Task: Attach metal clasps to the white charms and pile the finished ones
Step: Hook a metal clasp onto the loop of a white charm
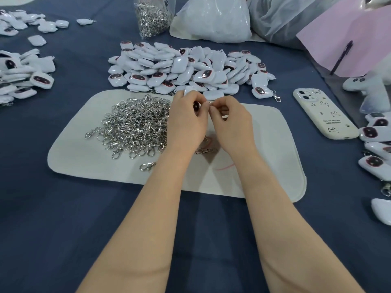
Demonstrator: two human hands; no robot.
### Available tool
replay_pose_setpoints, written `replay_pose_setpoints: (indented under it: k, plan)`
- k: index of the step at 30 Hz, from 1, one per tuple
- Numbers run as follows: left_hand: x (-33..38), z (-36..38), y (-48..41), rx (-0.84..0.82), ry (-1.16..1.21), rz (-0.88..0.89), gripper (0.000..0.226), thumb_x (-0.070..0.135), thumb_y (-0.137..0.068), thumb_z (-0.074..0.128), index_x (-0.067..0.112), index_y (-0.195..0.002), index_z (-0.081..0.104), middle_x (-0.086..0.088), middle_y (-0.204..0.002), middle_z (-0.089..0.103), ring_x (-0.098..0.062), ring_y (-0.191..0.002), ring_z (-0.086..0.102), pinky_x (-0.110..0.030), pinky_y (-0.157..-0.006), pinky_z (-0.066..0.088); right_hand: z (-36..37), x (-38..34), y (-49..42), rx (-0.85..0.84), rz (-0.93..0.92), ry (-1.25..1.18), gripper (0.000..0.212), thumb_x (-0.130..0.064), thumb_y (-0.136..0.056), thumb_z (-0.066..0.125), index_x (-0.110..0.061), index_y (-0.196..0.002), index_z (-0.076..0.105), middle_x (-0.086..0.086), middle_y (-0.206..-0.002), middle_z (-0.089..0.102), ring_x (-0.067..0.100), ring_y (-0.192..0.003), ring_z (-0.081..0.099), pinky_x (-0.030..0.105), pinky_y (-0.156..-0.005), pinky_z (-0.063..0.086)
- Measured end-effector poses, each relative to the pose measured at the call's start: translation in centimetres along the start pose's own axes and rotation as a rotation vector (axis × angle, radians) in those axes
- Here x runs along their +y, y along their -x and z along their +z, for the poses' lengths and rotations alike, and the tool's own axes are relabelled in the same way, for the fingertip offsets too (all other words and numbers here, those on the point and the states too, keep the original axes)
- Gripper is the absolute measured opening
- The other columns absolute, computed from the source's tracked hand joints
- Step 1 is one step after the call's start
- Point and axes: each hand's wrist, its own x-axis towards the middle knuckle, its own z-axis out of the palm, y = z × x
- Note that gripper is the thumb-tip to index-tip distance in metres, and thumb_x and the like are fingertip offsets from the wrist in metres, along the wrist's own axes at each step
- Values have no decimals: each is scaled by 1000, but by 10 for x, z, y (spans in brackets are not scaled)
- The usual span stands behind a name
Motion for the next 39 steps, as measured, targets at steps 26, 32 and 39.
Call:
replay_pose_setpoints:
  k: [26,32,39]
  plan:
    - [0,4,1,-61,-36,-38,13,16,-95,50,8,-99,59,-1,-102,43,-18,-84,50,-26,-77,41,0,0,2,34,6,-33,5,-9,-87,59,-11,-90,57,-6,-84,58,8,-79,54,17,-73,44]
    - [4,3,3,-77,-91,-8,17,14,-95,48,3,-104,58,-14,-116,48,-28,-92,54,-38,-84,43,1,-1,2,63,-26,-34,9,-6,-87,58,-7,-96,59,-3,-90,59,6,-77,52,16,-73,44]
    - [4,5,5,-84,-97,-23,17,13,-96,46,2,-104,56,-15,-117,47,-29,-95,53,-36,-84,42,0,-1,2,56,38,-101,11,-7,-86,60,-16,-83,55,-15,-72,54,-6,-64,51,8,-66,41]
